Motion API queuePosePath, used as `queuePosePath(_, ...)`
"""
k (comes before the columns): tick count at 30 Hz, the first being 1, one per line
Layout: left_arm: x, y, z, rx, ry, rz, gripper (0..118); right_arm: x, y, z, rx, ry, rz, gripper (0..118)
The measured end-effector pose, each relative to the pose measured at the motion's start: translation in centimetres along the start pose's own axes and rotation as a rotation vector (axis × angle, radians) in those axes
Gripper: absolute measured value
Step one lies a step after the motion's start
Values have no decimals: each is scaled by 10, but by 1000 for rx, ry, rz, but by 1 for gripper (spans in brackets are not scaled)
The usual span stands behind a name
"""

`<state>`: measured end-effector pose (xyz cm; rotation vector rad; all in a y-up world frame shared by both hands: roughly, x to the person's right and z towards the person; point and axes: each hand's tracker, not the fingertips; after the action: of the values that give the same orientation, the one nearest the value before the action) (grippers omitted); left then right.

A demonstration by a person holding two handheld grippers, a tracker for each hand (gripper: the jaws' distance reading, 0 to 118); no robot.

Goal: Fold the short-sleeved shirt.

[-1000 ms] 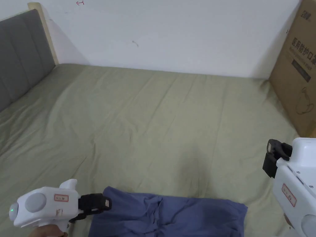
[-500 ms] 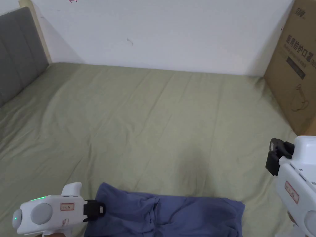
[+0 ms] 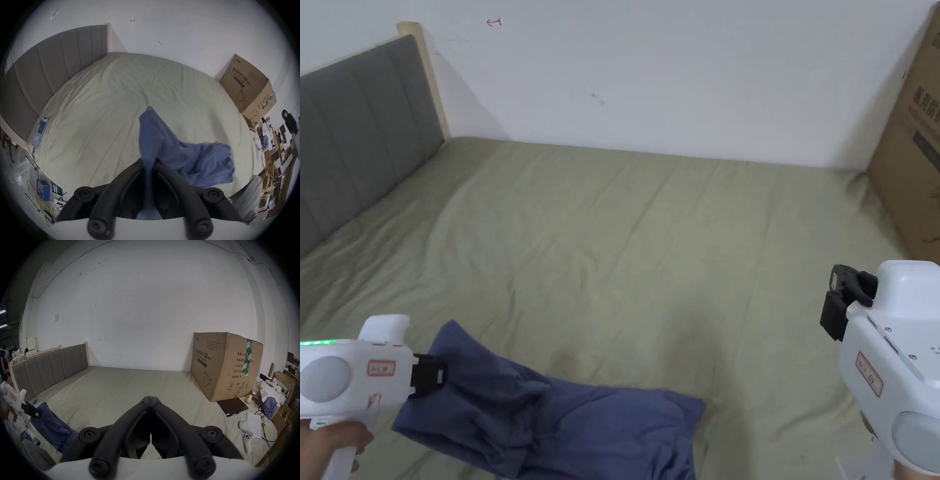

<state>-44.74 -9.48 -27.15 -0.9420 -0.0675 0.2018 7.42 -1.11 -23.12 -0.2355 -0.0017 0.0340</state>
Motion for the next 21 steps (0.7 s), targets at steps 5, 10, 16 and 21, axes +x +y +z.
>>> queuePosePath(5, 82, 10, 14, 10, -80, -68, 7, 1, 1, 3, 8, 10, -9, 0)
queuePosePath(10, 168, 7, -17, -63, -198, -192, 7, 10, 1, 12, 18, 2, -17, 0)
queuePosePath(16, 248, -23, -76, -194, -231, -308, 7, 28, -2, 24, 23, -44, -8, 0)
queuePosePath(21, 282, -60, -139, -315, -185, -341, 7, 47, -6, 32, 12, -82, -28, 0)
